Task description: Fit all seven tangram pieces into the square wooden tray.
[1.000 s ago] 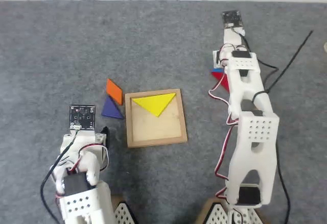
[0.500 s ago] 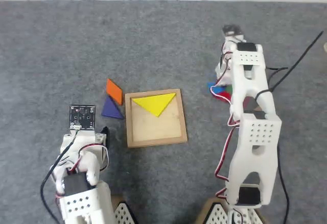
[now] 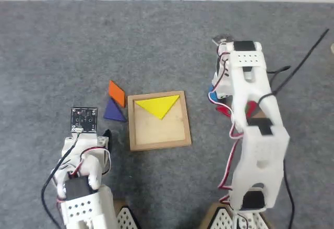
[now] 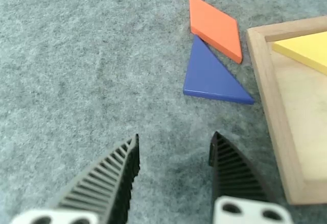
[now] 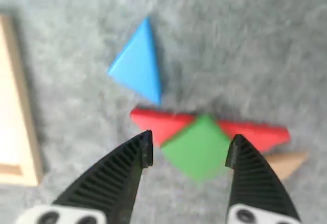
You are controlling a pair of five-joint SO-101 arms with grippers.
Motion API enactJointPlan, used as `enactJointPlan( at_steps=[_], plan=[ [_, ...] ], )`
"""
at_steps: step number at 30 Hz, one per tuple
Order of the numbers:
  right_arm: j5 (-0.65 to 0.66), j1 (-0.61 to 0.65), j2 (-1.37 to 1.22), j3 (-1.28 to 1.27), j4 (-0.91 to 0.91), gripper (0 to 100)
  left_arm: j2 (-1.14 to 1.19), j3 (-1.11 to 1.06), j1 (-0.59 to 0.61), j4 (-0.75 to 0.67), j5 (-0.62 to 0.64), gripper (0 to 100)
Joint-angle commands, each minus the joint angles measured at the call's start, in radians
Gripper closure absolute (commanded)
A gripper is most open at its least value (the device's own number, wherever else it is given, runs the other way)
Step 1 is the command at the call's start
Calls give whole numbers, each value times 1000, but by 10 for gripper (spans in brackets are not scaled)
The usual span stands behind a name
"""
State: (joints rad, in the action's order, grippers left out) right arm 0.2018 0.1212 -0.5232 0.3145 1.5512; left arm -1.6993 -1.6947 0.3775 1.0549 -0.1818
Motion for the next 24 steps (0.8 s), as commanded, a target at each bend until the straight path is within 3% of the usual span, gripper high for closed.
enactJointPlan(
  at_steps=[1,7,16,24],
  plan=[
    [29,10,216,-100,13,754,-11,5,-2,3,-8,782],
    [51,-53,337,-324,-220,754,-11,5,-2,3,-8,782],
    [74,-61,344,-505,-263,754,-11,5,-2,3,-8,782],
    [57,42,297,-477,-355,754,-11,5,-2,3,-8,782]
  ],
)
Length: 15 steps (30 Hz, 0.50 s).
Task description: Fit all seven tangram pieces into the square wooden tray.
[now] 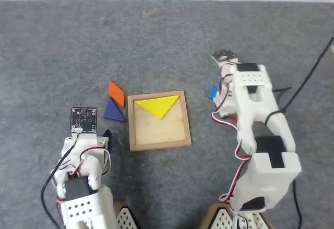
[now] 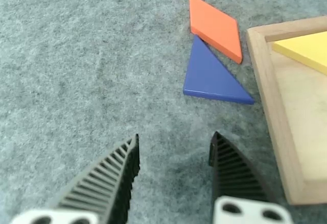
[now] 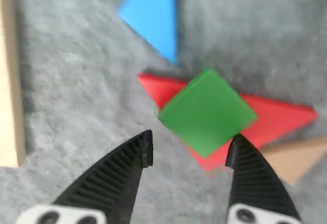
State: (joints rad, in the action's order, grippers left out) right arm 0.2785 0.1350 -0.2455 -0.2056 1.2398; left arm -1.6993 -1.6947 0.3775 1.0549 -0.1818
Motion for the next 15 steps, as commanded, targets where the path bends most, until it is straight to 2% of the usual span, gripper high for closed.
enactJointPlan(
  at_steps=[1,11,15],
  plan=[
    [-25,31,16,61,-59,754,-11,5,-2,3,-8,782],
    [-15,8,19,104,-208,754,-11,5,-2,3,-8,782],
    [-15,1,31,103,18,754,-11,5,-2,3,-8,782]
  ],
)
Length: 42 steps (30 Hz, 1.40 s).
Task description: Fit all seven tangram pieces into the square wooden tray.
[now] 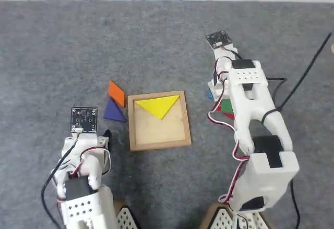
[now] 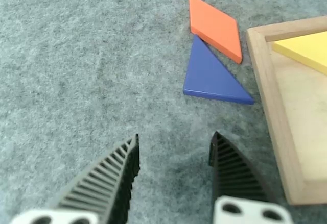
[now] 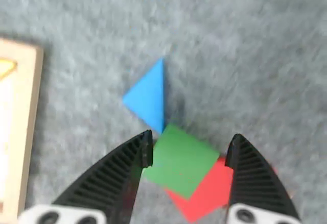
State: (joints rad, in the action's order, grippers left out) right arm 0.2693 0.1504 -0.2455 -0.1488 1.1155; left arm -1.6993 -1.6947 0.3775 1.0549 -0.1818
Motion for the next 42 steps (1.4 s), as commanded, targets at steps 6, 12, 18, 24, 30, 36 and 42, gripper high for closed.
enactJointPlan(
  at_steps=[6,12,18,24,30,36,42],
  plan=[
    [-8,-15,54,-17,226,754,-11,5,-2,3,-8,782],
    [-9,-31,4,-54,18,754,-11,5,-2,3,-8,782],
    [-12,-58,-77,41,-91,754,-11,5,-2,3,-8,782],
    [-14,-104,-90,94,-189,754,-11,5,-2,3,-8,782],
    [-2,-154,-99,89,-216,754,-11,5,-2,3,-8,782],
    [242,-125,-145,89,-81,753,-11,5,-2,3,-8,782],
    [249,-125,-211,94,170,753,-11,5,-2,3,-8,782]
  ],
)
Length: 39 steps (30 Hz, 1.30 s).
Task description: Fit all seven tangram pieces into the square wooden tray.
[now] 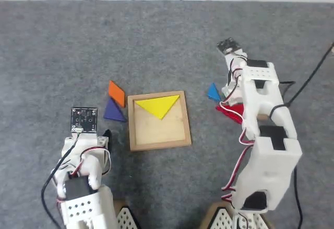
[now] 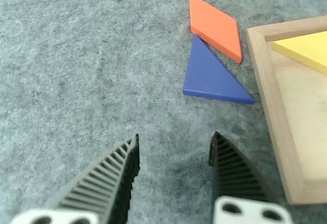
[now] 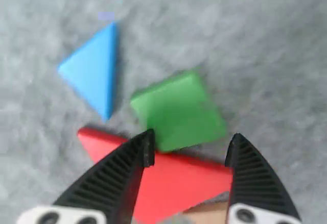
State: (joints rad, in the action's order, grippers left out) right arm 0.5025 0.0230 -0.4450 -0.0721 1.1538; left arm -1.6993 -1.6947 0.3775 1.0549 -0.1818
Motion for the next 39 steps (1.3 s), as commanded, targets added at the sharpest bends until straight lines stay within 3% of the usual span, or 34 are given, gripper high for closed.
enactJointPlan(
  at_steps=[1,7,13,16,19,22,25,32,39],
  plan=[
    [15,4,-12,17,179,753,-11,5,-2,3,-8,782],
    [57,5,16,12,308,753,-11,5,-2,3,-8,782],
    [109,-13,246,12,226,753,-11,5,-2,3,-8,782],
    [281,-7,414,-35,223,753,-11,5,-2,3,-8,782],
    [537,4,539,-189,228,753,-11,5,-2,3,-8,782],
    [845,-1,587,-391,220,751,-11,5,-2,3,-8,782],
    [1022,-15,579,-503,219,750,-11,5,-2,3,-8,782],
    [1042,-27,483,-509,145,750,-11,5,-2,3,-8,782],
    [931,-25,302,-491,-4,753,-11,5,-2,3,-8,782]
  ],
)
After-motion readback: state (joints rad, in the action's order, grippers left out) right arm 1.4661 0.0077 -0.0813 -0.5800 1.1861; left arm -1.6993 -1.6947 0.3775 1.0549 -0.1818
